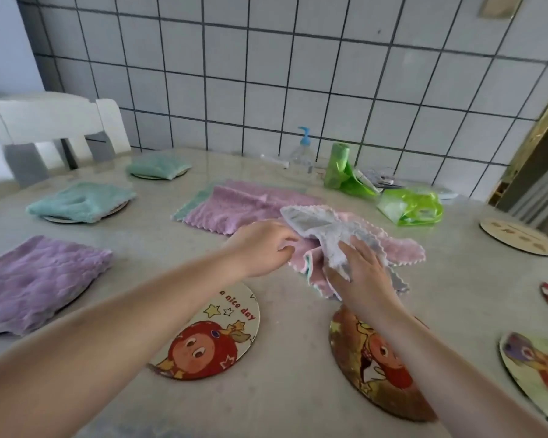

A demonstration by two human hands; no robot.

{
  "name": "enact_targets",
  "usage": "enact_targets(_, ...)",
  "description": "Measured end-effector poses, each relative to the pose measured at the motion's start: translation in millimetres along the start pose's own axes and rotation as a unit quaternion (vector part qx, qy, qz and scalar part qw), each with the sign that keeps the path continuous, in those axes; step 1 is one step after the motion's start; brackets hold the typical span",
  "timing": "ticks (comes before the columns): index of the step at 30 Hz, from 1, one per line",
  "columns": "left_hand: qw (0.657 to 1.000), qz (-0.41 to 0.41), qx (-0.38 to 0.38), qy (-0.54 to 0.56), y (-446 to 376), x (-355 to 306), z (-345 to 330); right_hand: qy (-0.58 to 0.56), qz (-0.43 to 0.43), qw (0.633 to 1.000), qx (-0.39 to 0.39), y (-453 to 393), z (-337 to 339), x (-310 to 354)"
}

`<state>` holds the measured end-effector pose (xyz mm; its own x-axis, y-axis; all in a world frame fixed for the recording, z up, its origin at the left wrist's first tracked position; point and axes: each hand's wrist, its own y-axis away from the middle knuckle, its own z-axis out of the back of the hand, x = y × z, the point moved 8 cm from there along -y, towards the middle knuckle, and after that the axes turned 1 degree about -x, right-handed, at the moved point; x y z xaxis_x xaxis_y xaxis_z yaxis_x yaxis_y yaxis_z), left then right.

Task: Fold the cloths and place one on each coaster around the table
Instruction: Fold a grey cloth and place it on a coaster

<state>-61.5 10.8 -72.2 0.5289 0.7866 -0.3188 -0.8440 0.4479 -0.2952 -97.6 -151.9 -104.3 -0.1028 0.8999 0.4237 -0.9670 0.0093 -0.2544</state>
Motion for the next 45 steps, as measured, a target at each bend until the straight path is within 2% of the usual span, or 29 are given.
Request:
enact_targets(4,0.998,-0.034,0.039,-0.030,-40.6,-43.6,-20.0,0.051,-0.093,0.993,0.053,1.9,1.9,-55.6)
enact_targets(8,0.990,-0.086,0.076,-0.086,-72.8,-81.5,-54.3,0.084,-0.134,0.983,0.089,3.4,-0.5,-86.3)
enact_targets(12,0.973,-0.140,0.126,-0.130,-90.8,-105.0,-96.4,0.085,-0.116,0.988,0.055,-3.1,5.8,-86.3)
enact_targets(16,0.964,-0.186,0.136,-0.132,-98.1,-123.3,-111.6,0.090,-0.084,0.992,-0.003,-7.6,16.3,-81.2)
enact_targets(19,0.957,-0.227,0.092,-0.157,-101.7,-131.2,-104.0,0.052,-0.043,0.996,-0.058,-6.0,28.0,-77.8)
enact_targets(24,0.931,-0.299,-0.020,-0.208,-102.2,-123.6,-72.2,-0.060,-0.032,0.987,-0.144,-3.5,58.6,-76.1)
enact_targets(28,0.902,-0.337,-0.089,-0.255,-99.2,-104.9,-32.6,-0.076,-0.006,0.983,-0.167,-15.5,75.1,-54.2)
enact_targets(35,0.903,-0.295,-0.158,-0.268,-89.4,-63.8,60.6,-0.036,0.078,0.985,-0.151,-42.8,114.2,11.1)
enact_targets(38,0.914,-0.250,-0.164,-0.275,-85.5,-45.7,98.2,-0.004,0.097,0.981,-0.169,-50.7,140.7,34.7)
enact_targets(41,0.911,-0.197,-0.182,-0.314,-80.4,-28.9,134.6,0.012,0.124,0.975,-0.182,-55.7,166.8,58.4)
enact_targets(45,0.915,-0.130,-0.199,-0.326,-68.0,-12.9,180.3,-0.002,0.140,0.966,-0.215,-64.9,197.3,82.6)
